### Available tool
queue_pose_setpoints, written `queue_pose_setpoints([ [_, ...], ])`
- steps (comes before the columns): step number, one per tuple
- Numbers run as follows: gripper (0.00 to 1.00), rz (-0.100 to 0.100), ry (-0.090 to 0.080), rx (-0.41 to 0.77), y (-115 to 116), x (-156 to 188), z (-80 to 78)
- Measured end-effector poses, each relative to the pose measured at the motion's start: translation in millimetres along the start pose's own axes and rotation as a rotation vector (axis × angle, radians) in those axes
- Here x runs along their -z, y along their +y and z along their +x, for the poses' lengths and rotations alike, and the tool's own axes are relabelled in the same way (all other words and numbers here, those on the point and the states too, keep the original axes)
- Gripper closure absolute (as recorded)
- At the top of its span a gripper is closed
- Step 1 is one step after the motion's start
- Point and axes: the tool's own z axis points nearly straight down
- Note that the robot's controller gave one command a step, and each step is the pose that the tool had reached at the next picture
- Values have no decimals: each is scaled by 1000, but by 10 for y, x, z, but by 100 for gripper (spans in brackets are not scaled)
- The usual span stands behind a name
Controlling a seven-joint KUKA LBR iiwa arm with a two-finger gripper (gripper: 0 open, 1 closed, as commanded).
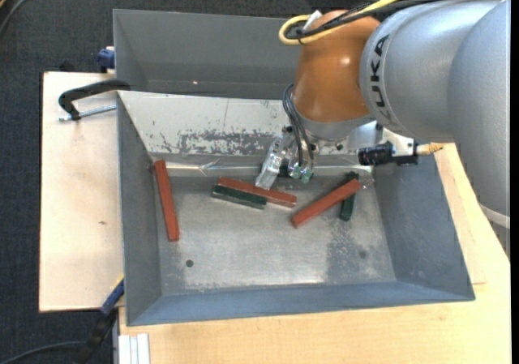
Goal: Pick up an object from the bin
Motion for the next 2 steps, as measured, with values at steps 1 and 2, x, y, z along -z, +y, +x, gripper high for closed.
queue_pose_setpoints([
  [1, 0, 3, 4, 0, -11, -20, 8],
  [2, 0, 7, 11, -208, -40, -922, -104],
])
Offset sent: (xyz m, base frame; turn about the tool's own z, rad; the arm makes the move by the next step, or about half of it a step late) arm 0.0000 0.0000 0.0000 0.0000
